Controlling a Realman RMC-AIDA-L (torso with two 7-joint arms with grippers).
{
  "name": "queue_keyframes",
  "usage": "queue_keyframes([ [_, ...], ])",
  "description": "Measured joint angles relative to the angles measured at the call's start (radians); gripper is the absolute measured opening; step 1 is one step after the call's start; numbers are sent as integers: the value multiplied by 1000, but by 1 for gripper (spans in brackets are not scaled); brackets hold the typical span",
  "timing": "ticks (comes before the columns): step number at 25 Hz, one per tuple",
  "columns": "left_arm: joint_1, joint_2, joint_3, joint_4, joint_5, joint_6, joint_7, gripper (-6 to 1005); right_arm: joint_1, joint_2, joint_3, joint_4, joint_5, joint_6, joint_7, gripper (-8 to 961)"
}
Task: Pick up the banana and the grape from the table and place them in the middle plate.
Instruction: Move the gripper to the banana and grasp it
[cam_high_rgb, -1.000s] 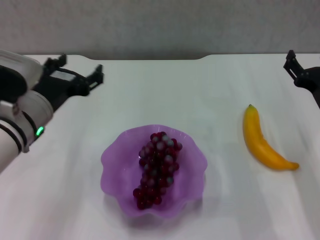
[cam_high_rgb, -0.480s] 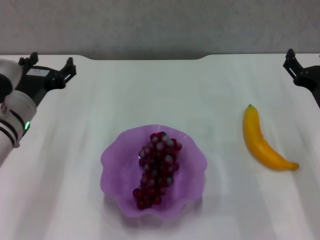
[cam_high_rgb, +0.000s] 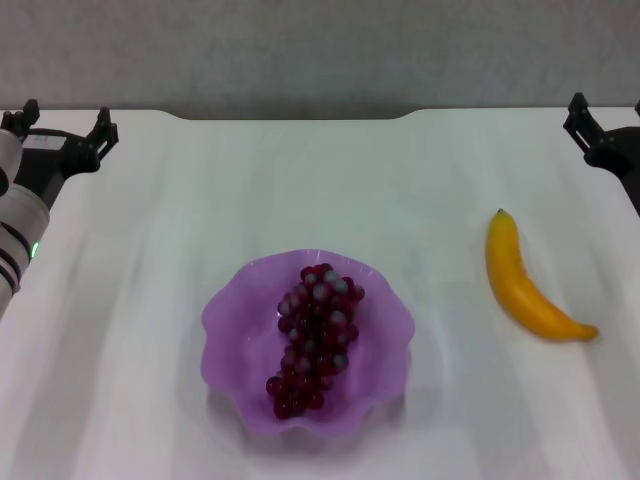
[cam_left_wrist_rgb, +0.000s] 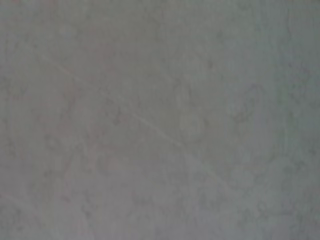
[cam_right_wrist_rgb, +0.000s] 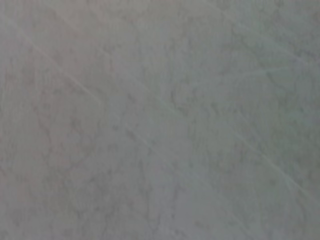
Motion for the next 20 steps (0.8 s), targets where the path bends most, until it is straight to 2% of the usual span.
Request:
queue_keyframes([
  [9,-49,2,-17,-88,-3,-4,-28,894,3,0,4,16,0,0,9,891],
  [15,-49,0,-15,-120,0,64,-84,894,-2,2,2,8,-1,0,42,891],
  [20,-31,0,1,-116,7,86,-119,894,10,-4,11,-4,-6,145,96,891],
])
